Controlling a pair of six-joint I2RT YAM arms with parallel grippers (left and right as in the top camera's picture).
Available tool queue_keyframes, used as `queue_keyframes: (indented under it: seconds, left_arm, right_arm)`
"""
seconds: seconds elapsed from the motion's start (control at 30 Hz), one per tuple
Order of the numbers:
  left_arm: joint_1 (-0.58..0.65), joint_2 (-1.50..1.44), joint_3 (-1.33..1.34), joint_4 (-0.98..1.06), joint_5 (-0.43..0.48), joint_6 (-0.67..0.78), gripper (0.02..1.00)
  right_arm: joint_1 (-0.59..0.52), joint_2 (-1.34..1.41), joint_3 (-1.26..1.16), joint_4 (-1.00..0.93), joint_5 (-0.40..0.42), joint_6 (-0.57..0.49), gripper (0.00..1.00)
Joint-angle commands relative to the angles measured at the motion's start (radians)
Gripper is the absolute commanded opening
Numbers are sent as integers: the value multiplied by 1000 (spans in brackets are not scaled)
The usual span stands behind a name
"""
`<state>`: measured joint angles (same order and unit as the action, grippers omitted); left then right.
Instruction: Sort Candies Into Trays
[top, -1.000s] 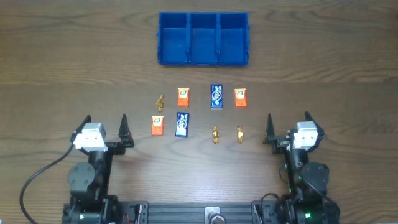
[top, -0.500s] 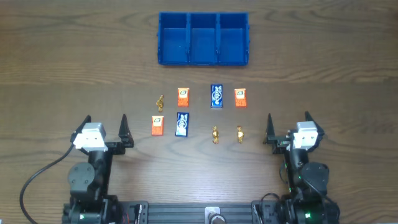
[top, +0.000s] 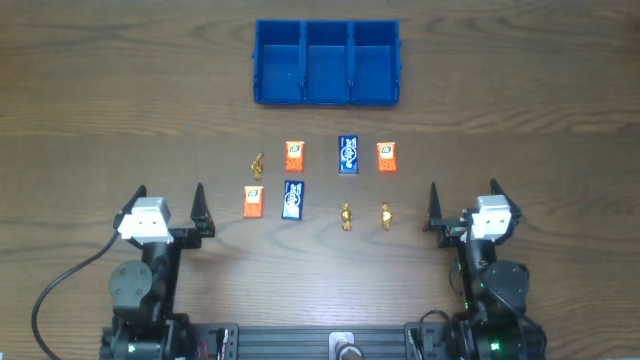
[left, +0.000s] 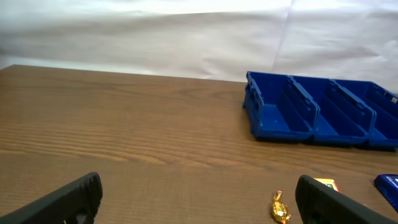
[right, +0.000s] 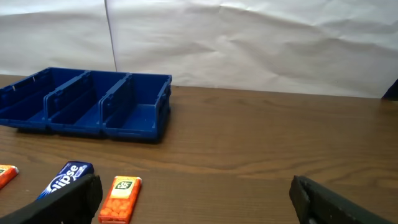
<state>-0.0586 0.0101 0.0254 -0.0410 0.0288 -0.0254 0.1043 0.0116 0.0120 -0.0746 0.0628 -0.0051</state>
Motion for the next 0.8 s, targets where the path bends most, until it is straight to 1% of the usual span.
queue_keyframes:
  seconds: [0.03, 0.43, 0.47, 0.57, 0.67, 0.73, 0.8]
  left_arm:
    - [6, -6, -21, -37, -6, 3, 998]
    - [6, -6, -21, -35, -6, 3, 998]
    - [6, -6, -21, -5, -6, 2, 998]
    - [5, -6, -18, 16, 49, -20, 998]
    - [3, -5, -6, 14, 74, -71, 1000]
    - [3, 26, 47, -18, 113, -98, 1000]
    - [-10, 119, 167, -100, 169, -114, 1000]
  right_arm:
    - [5, -9, -4, -2, -6, -11, 998]
    - [5, -9, -4, -2, -6, -11, 998]
    - [5, -9, -4, -2, -6, -11, 998]
    - [5, -9, -4, -2, -6, -11, 998]
    - [5, -9, -4, -2, -6, -11, 998]
    - [5, -9, -4, -2, -5, -11, 998]
    - [5, -9, -4, -2, -6, -11, 998]
